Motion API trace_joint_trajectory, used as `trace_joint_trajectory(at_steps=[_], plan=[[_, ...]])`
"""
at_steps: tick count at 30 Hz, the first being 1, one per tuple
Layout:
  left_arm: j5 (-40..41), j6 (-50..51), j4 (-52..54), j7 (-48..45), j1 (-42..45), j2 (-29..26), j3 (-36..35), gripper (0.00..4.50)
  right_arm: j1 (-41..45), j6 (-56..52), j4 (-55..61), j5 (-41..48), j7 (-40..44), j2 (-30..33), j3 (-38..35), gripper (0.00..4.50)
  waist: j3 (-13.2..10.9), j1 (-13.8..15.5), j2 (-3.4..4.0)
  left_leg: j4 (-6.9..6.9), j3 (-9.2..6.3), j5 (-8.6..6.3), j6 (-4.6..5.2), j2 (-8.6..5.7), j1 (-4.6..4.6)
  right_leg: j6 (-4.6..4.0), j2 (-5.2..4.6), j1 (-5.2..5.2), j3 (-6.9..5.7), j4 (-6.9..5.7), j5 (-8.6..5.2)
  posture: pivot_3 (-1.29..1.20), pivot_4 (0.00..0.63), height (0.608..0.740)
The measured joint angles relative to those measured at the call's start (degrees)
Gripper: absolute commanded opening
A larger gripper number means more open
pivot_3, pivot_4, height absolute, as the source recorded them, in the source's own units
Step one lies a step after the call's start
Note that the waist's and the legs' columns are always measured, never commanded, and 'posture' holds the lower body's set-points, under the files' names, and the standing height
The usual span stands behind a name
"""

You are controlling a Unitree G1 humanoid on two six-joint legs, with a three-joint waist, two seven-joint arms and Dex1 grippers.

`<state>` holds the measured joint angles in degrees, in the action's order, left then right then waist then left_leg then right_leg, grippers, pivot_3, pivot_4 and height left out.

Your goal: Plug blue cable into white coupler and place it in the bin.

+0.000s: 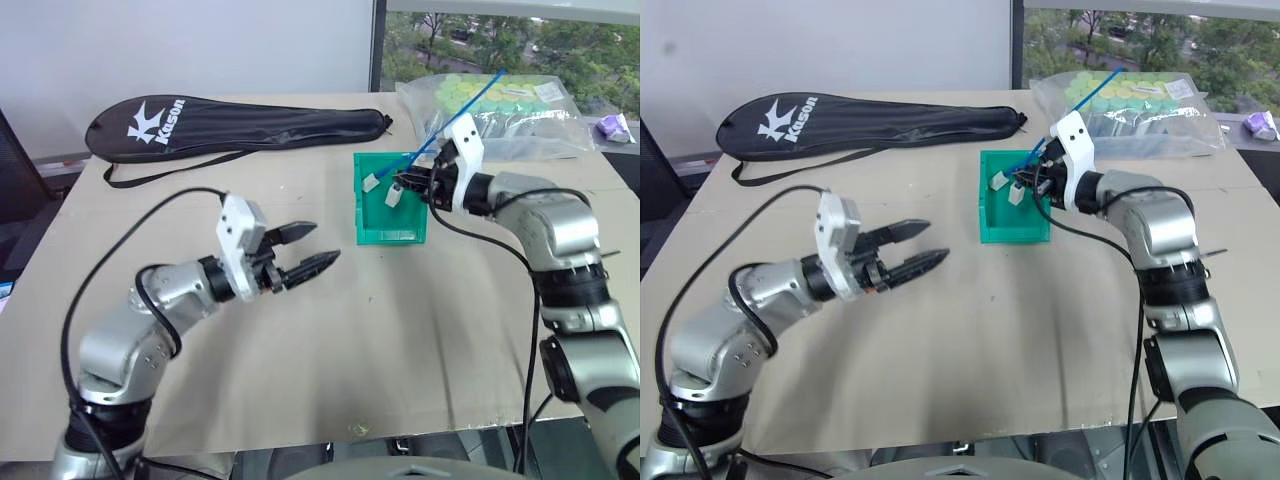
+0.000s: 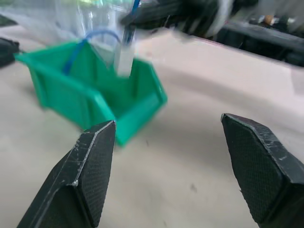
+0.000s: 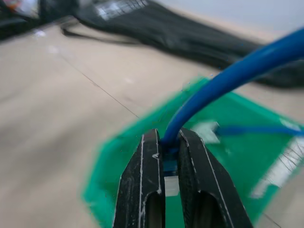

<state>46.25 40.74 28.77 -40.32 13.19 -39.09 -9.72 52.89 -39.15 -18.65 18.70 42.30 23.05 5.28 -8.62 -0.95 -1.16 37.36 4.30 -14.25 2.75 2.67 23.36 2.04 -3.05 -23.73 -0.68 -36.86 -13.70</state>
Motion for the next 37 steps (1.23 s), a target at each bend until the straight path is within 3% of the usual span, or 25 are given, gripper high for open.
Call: trace_joint_trajectory(at_steps=[2, 3, 5, 7, 12, 14, 16, 17, 20, 22, 26, 31, 37], plan=[[1.1, 2.6, -0.3, 1.7, 2.9, -0.6, -0.7, 3.6, 5.6, 3.7, -11.7, -2.8, -0.2, -1.7, 0.7, 0.0, 0.0, -0.1, 0.01, 0.04, -0.04, 0.02, -0.04, -0.07, 0.29, 0.02, 0.04, -0.28, -0.01, -0.01, 0.01, 0.0, 0.15, 0.74], [1.1, 3.5, -0.4, 2.3, 4.4, -1.3, -0.7, 3.62, 8.8, 6.9, -18.6, -4.8, -0.1, -2.4, 1.2, 0.37, 0.0, -0.1, 0.0, 0.03, -0.05, 0.14, -0.23, -0.07, 0.39, 0.02, 0.04, -0.39, -0.02, 0.0, 0.02, 0.0, 0.15, 0.74], [-0.1, 4.2, -0.5, 3.3, 5.7, -2.1, -0.3, 3.63, 11.8, 10.9, -26.2, -7.1, -0.2, -3.0, 1.6, 1.12, 0.0, 0.1, 0.0, -0.03, -0.05, 0.18, -0.3, -0.09, 0.45, 0.04, 0.02, -0.4, -0.04, 0.03, 0.0, 0.0, 0.15, 0.74], [-1.6, 4.8, -0.8, 5.1, 7.1, -2.1, 0.7, 3.63, 13.9, 14.6, -31.7, -9.1, -0.1, -3.4, 1.7, 2.16, 0.0, 0.2, 0.0, -0.05, -0.08, 0.17, -0.32, -0.11, 0.51, 0.07, 0.0, -0.42, -0.02, 0.07, -0.02, 0.0, 0.15, 0.74], [-4.5, 6.5, -0.8, 8.9, 9.8, -1.9, 3.3, 3.63, 16.2, 17.4, -36.4, -10.9, 1.4, -3.1, 1.1, 4.46, -0.1, 0.1, 0.01, -0.04, -0.05, 0.18, -0.33, -0.04, 0.51, 0.08, -0.08, -0.42, 0.03, 0.04, -0.01, 0.0, 0.15, 0.74], [-4.8, 6.8, -0.8, 9.5, 9.7, -1.7, 3.7, 3.63, 15.8, 16.8, -35.0, -10.9, 2.3, -1.8, 0.5, 4.46, -0.1, 0.2, 0.01, -0.03, -0.08, 0.21, -0.38, -0.03, 0.51, 0.08, -0.09, -0.42, 0.01, 0.01, -0.01, 0.0, 0.15, 0.74], [-5.3, 6.9, -0.6, 10.2, 9.4, -1.7, 3.6, 3.63, 12.9, 12.5, -25.8, -8.9, 4.1, 1.6, -1.4, 4.46, -0.2, 0.4, 0.02, -0.03, -0.12, 0.22, -0.4, 0.01, 0.51, 0.08, -0.13, -0.42, -0.02, 0.0, -0.01, 0.0, 0.15, 0.74], [-5.8, 6.6, -0.2, 10.4, 8.8, -1.5, 3.8, 3.63, 9.1, 6.8, -15.7, -6.2, 5.3, 4.2, -2.9, 4.46, -0.1, 0.5, 0.01, -0.05, -0.17, 0.22, -0.4, 0.02, 0.54, 0.08, -0.13, -0.41, -0.05, 0.02, -0.01, 0.0, 0.15, 0.74], [-8.3, 4.6, 0.6, 10.4, 3.3, -1.4, 3.9, 3.63, -5.2, -5.6, 9.0, 2.6, 8.9, 11.1, -7.3, 4.46, -0.1, 0.8, 0.0, -0.13, -0.29, 0.18, -0.44, 0.06, 0.5, 0.18, -0.17, -0.32, -0.06, 0.06, -0.07, 0.0, 0.15, 0.74], [-10.6, 3.1, 0.7, 10.6, 0.2, -1.3, 4.5, 3.63, -14.2, -8.0, 18.6, 5.9, 10.1, 13.2, -9.9, 4.46, -0.1, 0.9, 0.0, -0.13, -0.3, 0.18, -0.45, 0.03, 0.5, 0.19, -0.15, -0.34, -0.06, 0.04, -0.08, 0.0, 0.15, 0.74], [-15.4, -0.9, 2.4, 12.0, -7.1, 0.7, 5.8, 3.63, -37.5, 1.9, 32.8, 10.9, 13.5, 11.7, -18.6, 4.46, -0.1, 1.1, 0.05, -0.06, -0.29, 0.02, -0.19, 0.04, 0.32, 0.19, -0.07, -0.2, -0.05, 0.0, -0.09, 0.0, 0.15, 0.74], [-18.5, -7.8, 2.5, 11.2, -21.2, 4.6, 6.2, 3.63, -55.8, 13.8, 32.8, 10.5, 18.4, 11.4, -21.5, 4.46, -0.1, 0.3, 0.06, 0.09, -0.06, 0.02, -0.16, 0.03, 0.13, 0.1, -0.1, -0.04, 0.16, 0.0, -0.09, 0.0, 0.15, 0.74], [-22.7, -19.4, 1.0, 7.3, -30.9, 7.5, 7.1, 3.63, -62.4, 25.2, 24.9, 8.0, 21.4, 10.0, -20.6, 4.46, -0.1, 0.3, -0.01, 0.17, -0.01, 0.02, -0.18, 0.05, -0.64, -0.18, -0.13, 0.48, 0.25, 0.0, -0.1, 0.0, 0.15, 0.74]])
